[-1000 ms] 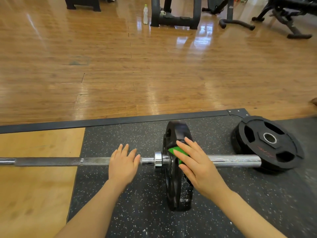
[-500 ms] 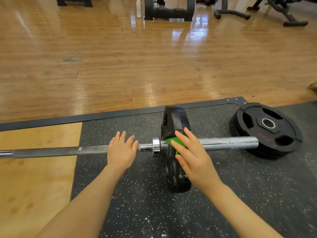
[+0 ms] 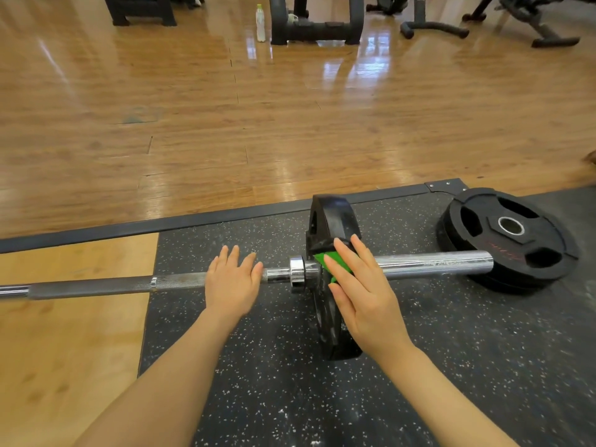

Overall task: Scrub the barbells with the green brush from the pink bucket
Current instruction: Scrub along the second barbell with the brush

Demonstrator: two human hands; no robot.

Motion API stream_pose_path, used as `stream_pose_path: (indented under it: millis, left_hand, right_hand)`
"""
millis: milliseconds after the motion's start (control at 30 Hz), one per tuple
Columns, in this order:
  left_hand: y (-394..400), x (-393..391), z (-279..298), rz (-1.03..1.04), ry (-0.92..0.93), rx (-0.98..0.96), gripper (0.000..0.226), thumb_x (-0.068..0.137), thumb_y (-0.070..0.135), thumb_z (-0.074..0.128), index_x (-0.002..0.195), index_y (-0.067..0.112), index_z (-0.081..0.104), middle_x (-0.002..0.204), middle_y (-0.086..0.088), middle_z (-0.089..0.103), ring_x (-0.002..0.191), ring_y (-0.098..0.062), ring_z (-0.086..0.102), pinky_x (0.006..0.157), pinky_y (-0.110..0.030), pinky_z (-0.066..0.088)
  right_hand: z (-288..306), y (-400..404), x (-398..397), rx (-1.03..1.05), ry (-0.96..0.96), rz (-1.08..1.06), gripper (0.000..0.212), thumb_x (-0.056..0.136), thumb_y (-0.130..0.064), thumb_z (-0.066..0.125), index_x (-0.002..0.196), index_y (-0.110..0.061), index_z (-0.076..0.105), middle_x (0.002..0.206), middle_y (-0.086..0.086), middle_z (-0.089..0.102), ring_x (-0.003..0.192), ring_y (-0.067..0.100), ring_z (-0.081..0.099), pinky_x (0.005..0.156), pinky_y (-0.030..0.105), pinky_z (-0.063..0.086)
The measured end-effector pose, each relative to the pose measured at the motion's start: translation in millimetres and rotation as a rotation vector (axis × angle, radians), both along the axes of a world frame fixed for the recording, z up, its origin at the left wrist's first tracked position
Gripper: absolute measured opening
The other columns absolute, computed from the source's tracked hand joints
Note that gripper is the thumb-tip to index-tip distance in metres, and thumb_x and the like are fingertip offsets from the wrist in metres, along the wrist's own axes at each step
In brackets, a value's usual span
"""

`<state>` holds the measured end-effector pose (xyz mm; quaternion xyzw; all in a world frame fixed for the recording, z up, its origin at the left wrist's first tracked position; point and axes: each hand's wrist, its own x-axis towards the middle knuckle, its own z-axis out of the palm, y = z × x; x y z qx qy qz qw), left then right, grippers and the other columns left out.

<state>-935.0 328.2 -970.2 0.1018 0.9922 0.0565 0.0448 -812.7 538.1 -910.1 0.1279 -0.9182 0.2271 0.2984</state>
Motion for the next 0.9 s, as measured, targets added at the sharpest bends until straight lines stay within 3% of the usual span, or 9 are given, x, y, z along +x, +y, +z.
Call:
stream_pose_path:
  millis: [300, 433, 600, 900]
  left_hand:
    - [-1, 12, -4, -0.034, 0.072, 0.005, 0.056, 0.101, 0.049, 0.012, 0.152, 0.028, 0.019, 0.161, -0.006, 0.005, 0.148, -0.025, -0.004, 0.120, -0.040, -0.001]
    - [5, 47, -20, -0.230, 0.240, 0.037, 0.059, 0.101, 0.050, 0.009, 0.149, 0.022, 0.029, 0.158, -0.009, 0.018, 0.147, -0.027, 0.013, 0.117, -0.041, 0.007]
    - [2, 56, -42, -0.300, 0.227, 0.033, 0.059, 0.101, 0.053, 0.013, 0.153, 0.026, 0.016, 0.161, -0.006, 0.006, 0.148, -0.027, 0.001, 0.117, -0.044, 0.005]
    - [2, 43, -44, -0.305, 0.212, 0.058, 0.058, 0.101, 0.053, 0.014, 0.153, 0.029, 0.013, 0.161, -0.003, 0.003, 0.148, -0.024, -0.002, 0.117, -0.042, 0.003]
  right_hand:
    - [-17, -8, 21, -0.010, 0.060, -0.040, 0.035, 0.099, -0.018, 0.049, 0.130, -0.005, 0.056, 0.145, 0.010, 0.044, 0.142, 0.031, 0.030, 0.115, 0.042, 0.030]
    - [-23, -12, 31, -0.028, 0.059, -0.080, 0.036, 0.098, -0.018, 0.049, 0.131, -0.005, 0.056, 0.146, 0.010, 0.043, 0.142, 0.032, 0.030, 0.115, 0.043, 0.031]
    - [-32, -16, 40, -0.047, 0.074, -0.100, 0.036, 0.099, -0.018, 0.047, 0.131, -0.003, 0.054, 0.148, 0.011, 0.040, 0.142, 0.034, 0.028, 0.117, 0.041, 0.027]
    - [-21, -13, 24, -0.067, 0.096, -0.106, 0.035, 0.098, -0.016, 0.048, 0.128, 0.000, 0.056, 0.145, 0.013, 0.043, 0.141, 0.033, 0.031, 0.117, 0.037, 0.026]
